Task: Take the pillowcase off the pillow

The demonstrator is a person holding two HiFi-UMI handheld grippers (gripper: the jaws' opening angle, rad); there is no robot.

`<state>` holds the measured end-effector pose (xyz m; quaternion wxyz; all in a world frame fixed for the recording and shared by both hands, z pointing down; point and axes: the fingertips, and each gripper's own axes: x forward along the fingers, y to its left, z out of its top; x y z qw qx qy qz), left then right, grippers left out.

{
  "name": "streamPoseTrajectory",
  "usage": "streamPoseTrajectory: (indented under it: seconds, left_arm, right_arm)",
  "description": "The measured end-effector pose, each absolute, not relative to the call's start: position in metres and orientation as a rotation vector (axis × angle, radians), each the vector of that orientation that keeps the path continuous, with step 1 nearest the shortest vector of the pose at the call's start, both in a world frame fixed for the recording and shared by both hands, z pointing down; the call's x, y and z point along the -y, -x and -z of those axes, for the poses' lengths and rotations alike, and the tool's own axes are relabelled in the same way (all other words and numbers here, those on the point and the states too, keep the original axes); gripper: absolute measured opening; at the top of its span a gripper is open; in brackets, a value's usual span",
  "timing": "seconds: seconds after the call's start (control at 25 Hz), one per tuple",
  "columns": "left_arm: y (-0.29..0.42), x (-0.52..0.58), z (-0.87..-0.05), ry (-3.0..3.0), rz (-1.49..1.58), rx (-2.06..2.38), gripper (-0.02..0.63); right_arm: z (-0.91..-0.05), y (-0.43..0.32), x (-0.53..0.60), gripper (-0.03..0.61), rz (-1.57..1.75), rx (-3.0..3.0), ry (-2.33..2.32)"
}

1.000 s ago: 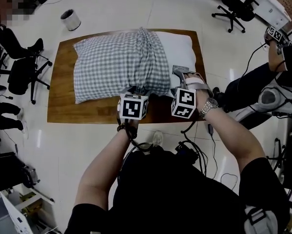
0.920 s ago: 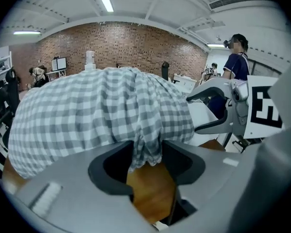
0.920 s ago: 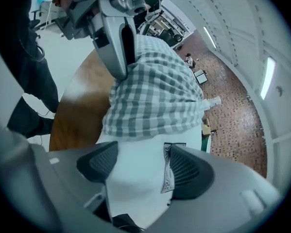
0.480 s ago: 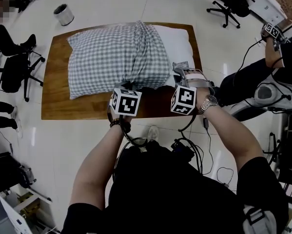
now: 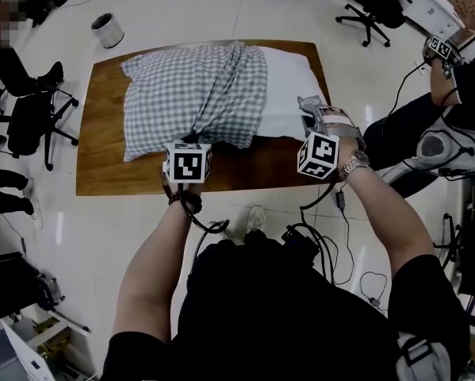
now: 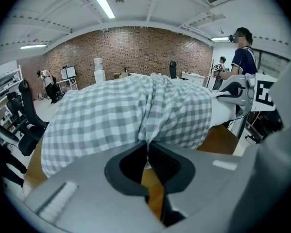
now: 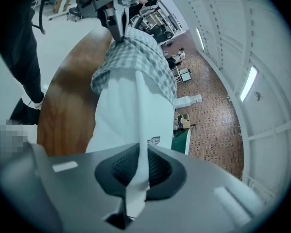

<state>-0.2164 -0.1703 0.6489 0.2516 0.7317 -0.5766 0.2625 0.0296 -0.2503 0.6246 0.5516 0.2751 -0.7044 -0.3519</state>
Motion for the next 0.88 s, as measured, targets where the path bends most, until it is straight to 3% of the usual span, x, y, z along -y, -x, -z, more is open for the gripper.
streamPoseTrajectory:
  seconds: [0.72,0.88]
  left_arm:
    - [0.277,0.136,-0.641,-1.963,-0.7,1.568,0.015]
    - [0.259,0.12,-0.641,-2.038,-0.782,1.485,0.02]
  right_arm:
    - [-0.626,-0.055,0.23,0.025,0.672,1.686,-0.705]
    - [-0.626,-0.049,0.208,0.123,0.59,1.776,-0.697]
